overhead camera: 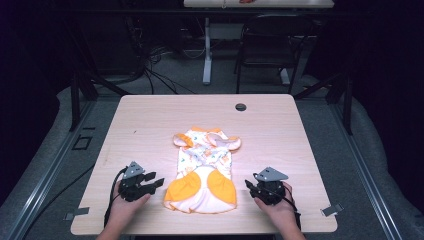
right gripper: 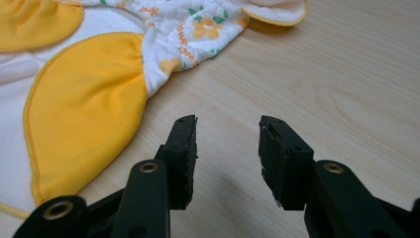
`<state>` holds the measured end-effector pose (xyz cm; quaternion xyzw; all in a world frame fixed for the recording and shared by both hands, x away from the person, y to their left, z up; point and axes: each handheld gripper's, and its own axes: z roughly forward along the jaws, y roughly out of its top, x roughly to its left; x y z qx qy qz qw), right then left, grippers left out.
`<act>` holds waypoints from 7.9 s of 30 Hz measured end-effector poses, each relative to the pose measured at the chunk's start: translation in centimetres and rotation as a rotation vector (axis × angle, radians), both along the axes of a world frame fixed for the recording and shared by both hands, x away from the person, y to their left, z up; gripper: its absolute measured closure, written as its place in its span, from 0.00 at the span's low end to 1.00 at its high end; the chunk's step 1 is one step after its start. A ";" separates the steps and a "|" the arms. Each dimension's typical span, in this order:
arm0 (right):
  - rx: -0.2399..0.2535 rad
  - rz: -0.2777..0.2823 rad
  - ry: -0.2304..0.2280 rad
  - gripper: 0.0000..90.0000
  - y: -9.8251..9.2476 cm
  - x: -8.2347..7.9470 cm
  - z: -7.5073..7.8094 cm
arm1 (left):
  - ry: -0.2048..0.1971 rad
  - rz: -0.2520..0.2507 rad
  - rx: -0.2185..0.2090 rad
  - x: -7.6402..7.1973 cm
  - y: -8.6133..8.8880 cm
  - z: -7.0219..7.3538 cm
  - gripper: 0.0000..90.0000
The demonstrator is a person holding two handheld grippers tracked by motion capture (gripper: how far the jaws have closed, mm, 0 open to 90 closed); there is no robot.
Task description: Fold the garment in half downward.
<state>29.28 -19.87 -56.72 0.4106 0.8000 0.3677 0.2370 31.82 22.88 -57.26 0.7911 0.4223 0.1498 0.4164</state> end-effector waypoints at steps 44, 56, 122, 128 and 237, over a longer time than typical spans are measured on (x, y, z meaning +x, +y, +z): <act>-0.022 0.167 0.149 1.00 6.7 7.7 0.7 | 0.087 -0.142 0.040 7.6 -7.3 0.1 1.00; -0.077 0.187 0.193 0.98 7.3 8.3 -0.4 | 0.088 -0.153 0.088 7.3 -7.8 -0.6 1.00; -0.101 0.242 0.230 0.91 5.8 7.0 3.3 | 0.083 -0.178 0.044 6.3 -7.3 3.3 0.84; -0.105 0.224 0.223 0.87 5.5 8.2 4.1 | 0.076 -0.162 0.043 7.4 -7.0 4.3 0.81; -0.113 0.184 0.295 0.99 7.9 17.4 2.3 | 0.161 -0.104 0.101 15.2 -8.5 2.1 0.94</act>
